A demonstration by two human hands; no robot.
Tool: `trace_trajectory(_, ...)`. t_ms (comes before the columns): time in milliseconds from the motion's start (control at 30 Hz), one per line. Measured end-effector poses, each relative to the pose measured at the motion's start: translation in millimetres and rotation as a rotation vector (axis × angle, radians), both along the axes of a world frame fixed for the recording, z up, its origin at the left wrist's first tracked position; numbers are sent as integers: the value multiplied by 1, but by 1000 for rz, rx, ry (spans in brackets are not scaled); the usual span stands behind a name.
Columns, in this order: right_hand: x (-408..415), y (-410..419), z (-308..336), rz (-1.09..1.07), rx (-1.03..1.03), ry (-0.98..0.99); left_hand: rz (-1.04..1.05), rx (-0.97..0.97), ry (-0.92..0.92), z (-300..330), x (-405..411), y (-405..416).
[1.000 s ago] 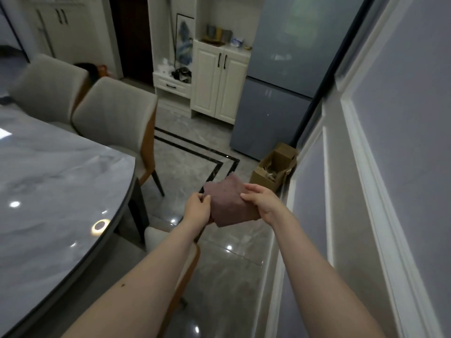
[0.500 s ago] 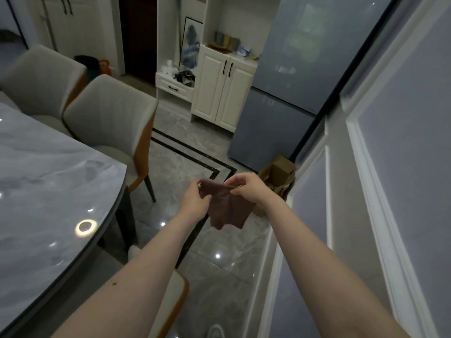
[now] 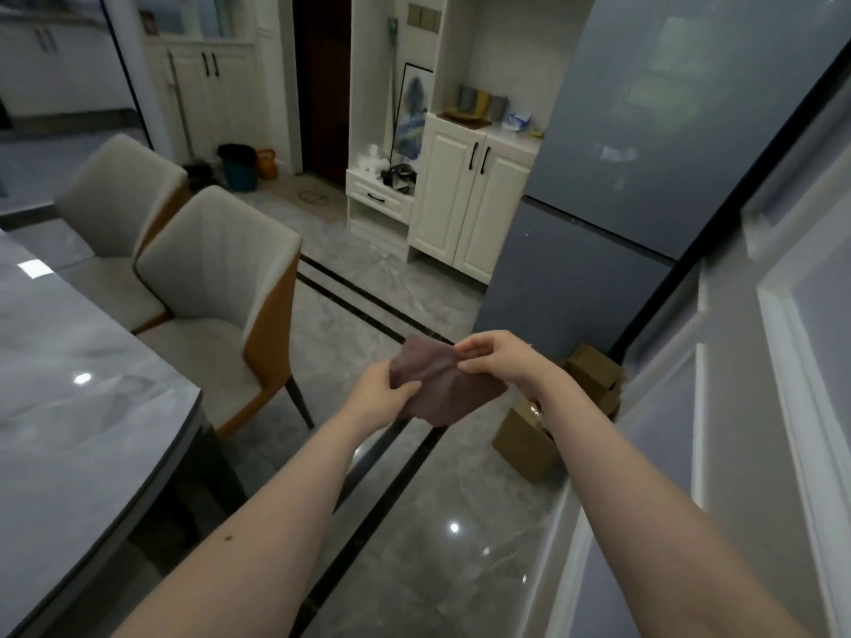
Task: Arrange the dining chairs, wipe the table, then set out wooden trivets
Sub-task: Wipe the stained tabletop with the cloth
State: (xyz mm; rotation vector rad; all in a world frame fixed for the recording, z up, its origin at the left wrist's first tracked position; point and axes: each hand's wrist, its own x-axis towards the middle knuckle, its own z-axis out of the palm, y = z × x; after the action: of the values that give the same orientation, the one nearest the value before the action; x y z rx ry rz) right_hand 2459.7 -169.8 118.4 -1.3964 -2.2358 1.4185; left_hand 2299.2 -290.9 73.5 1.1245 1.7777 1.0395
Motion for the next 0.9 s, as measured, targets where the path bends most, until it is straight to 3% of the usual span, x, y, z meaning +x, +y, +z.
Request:
trace_trajectory(200, 36, 99, -18, -184, -71, 69, -114, 95, 168, 13, 17, 116)
trace_trajectory(433, 27, 173, -51, -498, -340, 372, -91, 50, -83, 0, 12, 221)
trace_trajectory(633, -16, 241, -78, -658, -607, 465, -53, 44, -269, 5, -21, 315)
trace_trajectory(767, -54, 284, -84, -625, -859, 575, -57, 85, -394, 14, -55, 383)
trace_trajectory(900, -87, 332, -73, -614, -877, 714, -54, 69, -444, 19, -81, 443)
